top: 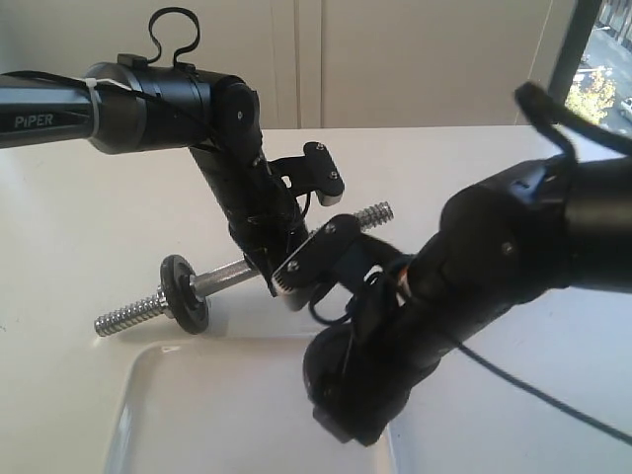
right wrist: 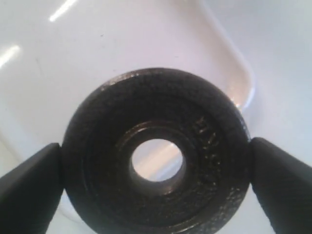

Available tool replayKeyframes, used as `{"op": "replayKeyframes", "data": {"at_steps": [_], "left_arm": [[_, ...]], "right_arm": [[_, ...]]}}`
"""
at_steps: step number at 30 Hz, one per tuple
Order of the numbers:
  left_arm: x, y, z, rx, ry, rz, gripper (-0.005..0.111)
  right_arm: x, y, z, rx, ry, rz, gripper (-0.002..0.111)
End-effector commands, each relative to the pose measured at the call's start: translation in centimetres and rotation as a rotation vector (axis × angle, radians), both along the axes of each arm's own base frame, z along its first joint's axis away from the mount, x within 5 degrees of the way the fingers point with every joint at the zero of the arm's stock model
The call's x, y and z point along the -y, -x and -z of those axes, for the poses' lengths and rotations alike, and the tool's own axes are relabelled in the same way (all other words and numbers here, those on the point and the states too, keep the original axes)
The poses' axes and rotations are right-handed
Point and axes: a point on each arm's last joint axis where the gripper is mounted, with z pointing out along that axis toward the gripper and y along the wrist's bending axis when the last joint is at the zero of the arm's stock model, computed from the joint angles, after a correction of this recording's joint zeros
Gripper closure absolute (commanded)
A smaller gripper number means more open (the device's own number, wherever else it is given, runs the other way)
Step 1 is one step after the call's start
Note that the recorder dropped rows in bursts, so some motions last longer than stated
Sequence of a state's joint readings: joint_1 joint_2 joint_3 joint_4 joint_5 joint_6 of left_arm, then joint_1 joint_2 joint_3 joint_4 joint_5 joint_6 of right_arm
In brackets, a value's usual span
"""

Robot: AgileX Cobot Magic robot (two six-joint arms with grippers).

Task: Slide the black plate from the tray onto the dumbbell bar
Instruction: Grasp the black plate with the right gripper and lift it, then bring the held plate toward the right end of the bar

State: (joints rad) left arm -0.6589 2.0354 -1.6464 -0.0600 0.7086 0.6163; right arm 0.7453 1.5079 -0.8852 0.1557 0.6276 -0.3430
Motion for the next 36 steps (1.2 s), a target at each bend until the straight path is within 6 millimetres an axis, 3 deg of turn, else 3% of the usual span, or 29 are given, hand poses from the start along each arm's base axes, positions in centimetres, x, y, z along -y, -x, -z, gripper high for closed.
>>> {"op": "replayKeyframes", "data": {"at_steps": [1, 10, 17, 27, 36], "left_arm": [[0.1, 0.5, -3.1, 0.028, 0.086, -0.026, 0.107], [0.1, 0.6, -3.1, 0.024, 0.083, -0.025, 0.107], [0.0, 0.7, -3.0, 0.006, 0.070, -0.022, 0.107], [0.0, 0.7, -3.0, 0.006, 0.075, -0.023, 0.107], [0.2, 0.5, -2.5, 0.003, 0.071, -0.023, 0.107]], "right_arm": [[2.9, -1.9, -2.2, 0.089, -0.051, 0.094, 0.108], [8.3, -5.8, -3.4, 0.125, -0.237, 0.293, 0.108], [11.8, -9.1, -4.5, 0.025, -0.586, 0.307, 0.108], [13.7, -14.3, 0.6, -0.272, -0.931, 0.260, 0.108], [16.8, -17.4, 2.8, -0.254, -1.041, 0.413, 0.108]]}}
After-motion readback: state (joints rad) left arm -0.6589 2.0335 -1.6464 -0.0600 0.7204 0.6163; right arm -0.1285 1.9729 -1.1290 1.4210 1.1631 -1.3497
